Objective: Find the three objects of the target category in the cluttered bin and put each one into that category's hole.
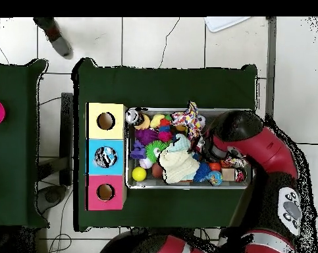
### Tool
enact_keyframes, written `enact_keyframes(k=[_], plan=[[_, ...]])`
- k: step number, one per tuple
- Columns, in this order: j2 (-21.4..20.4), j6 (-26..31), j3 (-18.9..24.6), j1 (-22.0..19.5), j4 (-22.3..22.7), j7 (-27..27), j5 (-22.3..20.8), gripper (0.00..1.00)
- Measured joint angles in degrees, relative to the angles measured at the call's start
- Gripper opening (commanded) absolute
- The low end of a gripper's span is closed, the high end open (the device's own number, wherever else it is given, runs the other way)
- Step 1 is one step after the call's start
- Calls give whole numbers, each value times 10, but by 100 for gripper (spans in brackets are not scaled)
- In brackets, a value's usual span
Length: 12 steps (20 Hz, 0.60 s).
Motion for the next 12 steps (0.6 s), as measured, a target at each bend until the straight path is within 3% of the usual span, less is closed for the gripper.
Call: enact_keyframes(k=[6,12], plan=[[7,-80,42,-27,55,0,30,100],[24,-153,73,-56,87,0,34,100]])
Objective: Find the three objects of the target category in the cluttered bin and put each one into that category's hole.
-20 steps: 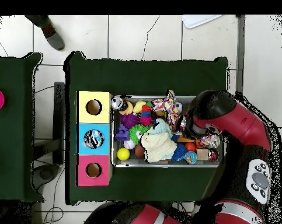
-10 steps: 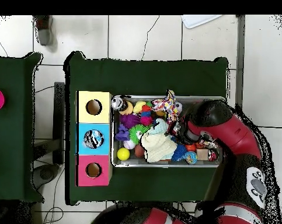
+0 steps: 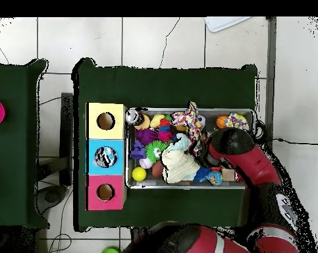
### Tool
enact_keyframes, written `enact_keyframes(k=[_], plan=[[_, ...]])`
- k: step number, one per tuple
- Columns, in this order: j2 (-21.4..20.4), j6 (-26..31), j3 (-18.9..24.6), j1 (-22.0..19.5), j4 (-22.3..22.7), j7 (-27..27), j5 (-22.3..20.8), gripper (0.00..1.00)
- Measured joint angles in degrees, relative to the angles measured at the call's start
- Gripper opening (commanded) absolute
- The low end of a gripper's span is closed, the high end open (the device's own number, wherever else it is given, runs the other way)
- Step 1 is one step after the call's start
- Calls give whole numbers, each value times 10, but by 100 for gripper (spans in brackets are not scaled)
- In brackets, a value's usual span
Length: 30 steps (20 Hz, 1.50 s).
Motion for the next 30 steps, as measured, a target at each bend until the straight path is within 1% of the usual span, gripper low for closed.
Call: enact_keyframes(k=[5,10,15,18,21,22,25,30], plan=[[16,-44,35,-33,15,0,5,100],[26,-53,63,-56,16,0,7,100],[41,-68,83,-68,19,0,8,100],[52,-90,98,-77,20,0,8,100],[55,-96,104,-80,21,0,7,100],[57,-97,113,-85,21,0,7,0],[57,-97,115,-86,21,0,7,0],[58,-105,133,-102,26,0,7,0]])
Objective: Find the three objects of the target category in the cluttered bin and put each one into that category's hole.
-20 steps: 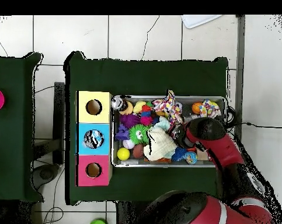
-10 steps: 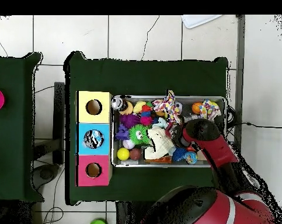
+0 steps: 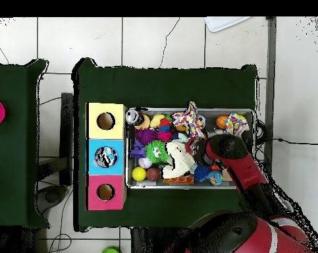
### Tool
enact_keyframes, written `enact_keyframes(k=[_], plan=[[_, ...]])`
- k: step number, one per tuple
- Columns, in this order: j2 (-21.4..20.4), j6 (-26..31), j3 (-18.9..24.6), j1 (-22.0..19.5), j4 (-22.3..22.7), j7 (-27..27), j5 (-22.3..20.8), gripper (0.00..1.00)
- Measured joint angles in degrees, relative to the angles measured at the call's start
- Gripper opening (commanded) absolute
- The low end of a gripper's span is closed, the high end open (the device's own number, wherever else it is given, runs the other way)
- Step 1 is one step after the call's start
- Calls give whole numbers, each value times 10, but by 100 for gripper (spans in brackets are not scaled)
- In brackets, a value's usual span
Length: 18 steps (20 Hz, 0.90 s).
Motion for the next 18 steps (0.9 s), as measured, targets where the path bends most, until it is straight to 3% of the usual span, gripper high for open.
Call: enact_keyframes(k=[6,12,18], plan=[[-1,0,-19,21,-13,0,-24,0],[-6,1,-81,89,-64,0,-117,0],[-8,1,-124,127,-107,0,-204,0]])
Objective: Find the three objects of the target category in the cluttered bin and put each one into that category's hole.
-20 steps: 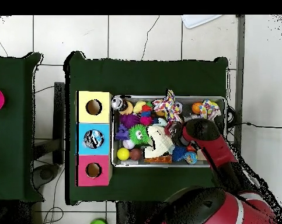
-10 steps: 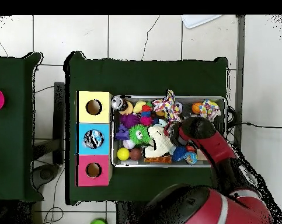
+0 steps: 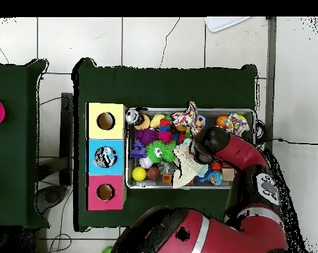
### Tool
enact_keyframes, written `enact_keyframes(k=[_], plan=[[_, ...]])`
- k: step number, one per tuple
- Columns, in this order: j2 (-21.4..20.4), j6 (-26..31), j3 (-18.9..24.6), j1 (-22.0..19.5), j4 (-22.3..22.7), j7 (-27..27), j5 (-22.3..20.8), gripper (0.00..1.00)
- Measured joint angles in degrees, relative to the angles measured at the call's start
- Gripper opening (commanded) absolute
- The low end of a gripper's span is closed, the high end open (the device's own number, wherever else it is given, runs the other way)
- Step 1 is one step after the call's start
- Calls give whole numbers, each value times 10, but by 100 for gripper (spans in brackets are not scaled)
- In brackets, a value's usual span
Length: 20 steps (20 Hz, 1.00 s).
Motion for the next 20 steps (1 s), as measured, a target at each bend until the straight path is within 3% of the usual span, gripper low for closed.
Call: enact_keyframes(k=[6,10,11,20], plan=[[-1,-19,-21,2,-39,0,-42,0],[1,-70,-38,-5,-68,0,-70,0],[6,-104,-45,-13,-77,0,-84,100],[2,-133,-49,-44,-78,0,-90,100]])
